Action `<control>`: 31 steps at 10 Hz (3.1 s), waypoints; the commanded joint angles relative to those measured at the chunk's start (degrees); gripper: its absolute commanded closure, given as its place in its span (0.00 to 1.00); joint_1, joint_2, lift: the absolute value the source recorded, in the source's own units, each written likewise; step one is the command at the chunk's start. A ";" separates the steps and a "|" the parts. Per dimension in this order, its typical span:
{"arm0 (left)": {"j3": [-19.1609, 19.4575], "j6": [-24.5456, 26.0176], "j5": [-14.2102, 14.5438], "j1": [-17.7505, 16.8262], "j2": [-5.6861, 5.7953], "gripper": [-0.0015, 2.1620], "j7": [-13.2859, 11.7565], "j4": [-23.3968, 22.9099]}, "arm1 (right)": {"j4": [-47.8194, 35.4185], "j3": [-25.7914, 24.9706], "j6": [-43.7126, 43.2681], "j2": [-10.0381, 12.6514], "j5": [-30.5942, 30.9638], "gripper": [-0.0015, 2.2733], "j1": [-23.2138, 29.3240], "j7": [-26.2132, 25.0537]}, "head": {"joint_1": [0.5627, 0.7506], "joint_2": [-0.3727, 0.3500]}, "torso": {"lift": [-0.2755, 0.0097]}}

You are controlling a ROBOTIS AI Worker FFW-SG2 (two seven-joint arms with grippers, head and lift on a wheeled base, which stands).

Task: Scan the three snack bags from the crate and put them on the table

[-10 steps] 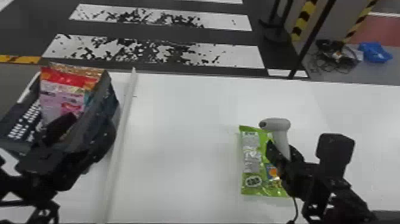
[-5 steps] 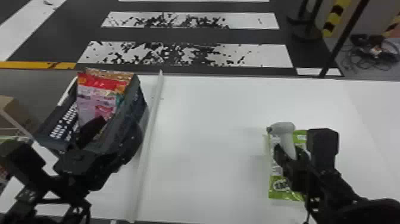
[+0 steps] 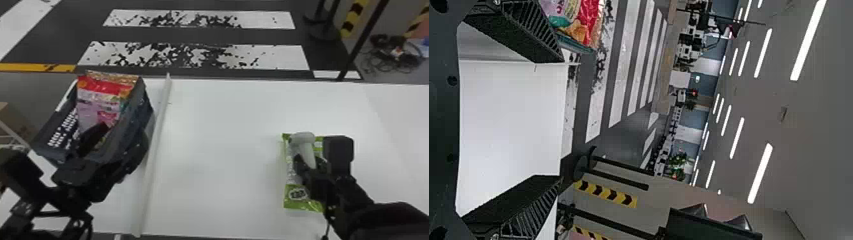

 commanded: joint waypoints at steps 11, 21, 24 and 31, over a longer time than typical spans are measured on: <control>0.04 0.01 0.00 0.86 0.00 0.02 0.08 -1.12 | -4.43 -20.25 -1.60 -3.01 -10.01 0.99 2.83 7.21 | 0.70 0.37 | 0.64; -0.49 0.54 -0.61 0.16 0.09 0.02 0.17 -0.86 | 22.20 -26.84 -9.33 -7.75 -9.74 0.88 -5.61 22.23 | 0.70 0.10 | 0.64; -0.75 0.54 -0.61 -0.10 0.09 0.02 0.34 -0.95 | 21.23 -27.28 -10.74 -7.75 -10.01 0.00 -4.91 22.32 | 0.70 0.09 | 0.64; -0.75 0.54 -0.88 -0.02 0.09 0.02 0.25 -0.77 | -5.75 -30.00 17.39 -6.09 -14.58 0.04 0.01 34.19 | 0.70 0.21 | 0.64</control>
